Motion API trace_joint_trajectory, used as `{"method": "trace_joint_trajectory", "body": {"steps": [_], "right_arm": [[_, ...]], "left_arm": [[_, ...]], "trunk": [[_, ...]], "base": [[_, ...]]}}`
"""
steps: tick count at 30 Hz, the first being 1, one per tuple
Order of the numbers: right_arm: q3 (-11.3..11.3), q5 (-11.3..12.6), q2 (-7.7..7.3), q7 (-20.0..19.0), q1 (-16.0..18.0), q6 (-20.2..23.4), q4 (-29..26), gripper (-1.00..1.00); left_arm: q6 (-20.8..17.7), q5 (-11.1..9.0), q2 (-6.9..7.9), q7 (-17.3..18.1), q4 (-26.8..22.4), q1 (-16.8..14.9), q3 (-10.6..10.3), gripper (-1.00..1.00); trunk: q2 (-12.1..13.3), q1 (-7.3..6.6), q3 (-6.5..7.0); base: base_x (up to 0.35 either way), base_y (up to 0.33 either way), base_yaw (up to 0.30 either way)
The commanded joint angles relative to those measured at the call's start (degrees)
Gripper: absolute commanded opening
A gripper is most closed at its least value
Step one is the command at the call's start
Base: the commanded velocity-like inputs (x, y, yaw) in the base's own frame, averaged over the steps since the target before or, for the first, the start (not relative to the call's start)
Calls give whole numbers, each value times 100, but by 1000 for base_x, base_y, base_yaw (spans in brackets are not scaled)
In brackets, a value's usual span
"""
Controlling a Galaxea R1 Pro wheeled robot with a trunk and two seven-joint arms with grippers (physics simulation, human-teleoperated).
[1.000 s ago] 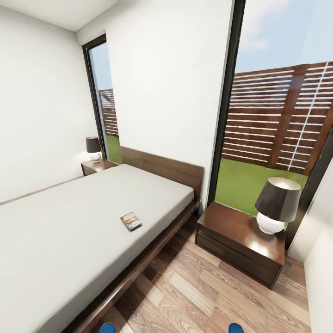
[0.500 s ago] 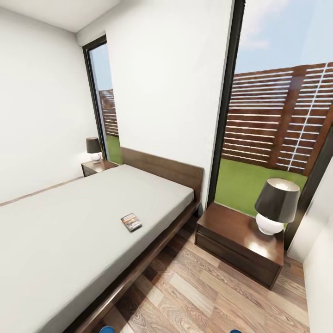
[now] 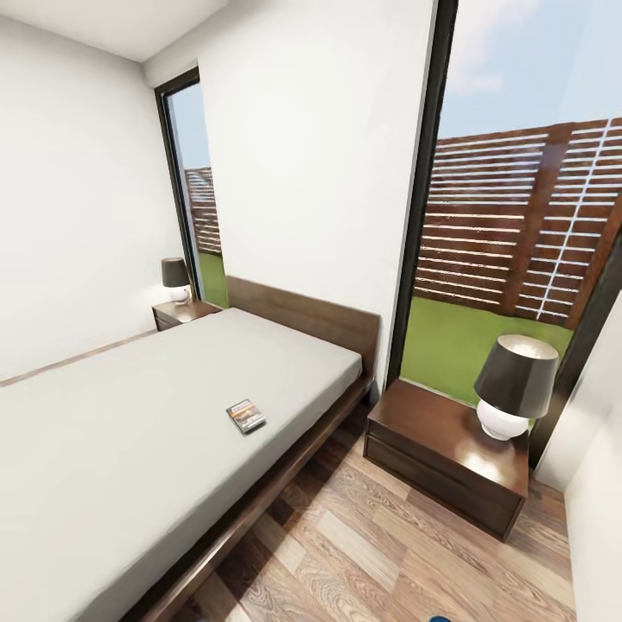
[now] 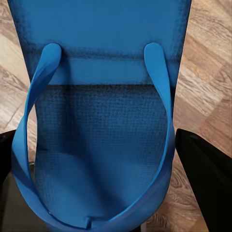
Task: In the bedroom, move the book from the bed onto either nightstand, and place the two sandals side by side next to the bed.
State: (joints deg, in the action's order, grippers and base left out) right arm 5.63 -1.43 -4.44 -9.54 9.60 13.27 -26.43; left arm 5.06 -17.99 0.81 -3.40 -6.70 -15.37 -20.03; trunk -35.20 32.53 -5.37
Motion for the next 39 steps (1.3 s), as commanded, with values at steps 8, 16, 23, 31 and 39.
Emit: {"method": "trace_joint_trajectory", "body": {"steps": [8,16,23,31,39], "right_arm": [[35,-16,4,-39,0,35,-11,-100],[36,-16,4,-39,0,35,-11,-100],[34,-16,2,-39,2,35,-11,-100],[34,-16,4,-39,1,32,-11,-100],[28,-16,4,-39,0,28,-11,-100]], "left_arm": [[3,-36,11,-55,210,6,-47,-100],[-155,-38,39,-53,269,7,-44,-100],[-303,-36,49,-41,278,8,-45,-100],[-341,-35,60,491,418,8,-45,-100],[-292,-47,66,699,477,131,-45,-100]], "trunk": [[314,-174,134],[635,-350,278],[915,-504,403],[1228,-675,543],[1228,-675,543]], "base": [[0,0,0],[0,0,0],[0,0,0],[0,0,0],[0,0,0]]}}
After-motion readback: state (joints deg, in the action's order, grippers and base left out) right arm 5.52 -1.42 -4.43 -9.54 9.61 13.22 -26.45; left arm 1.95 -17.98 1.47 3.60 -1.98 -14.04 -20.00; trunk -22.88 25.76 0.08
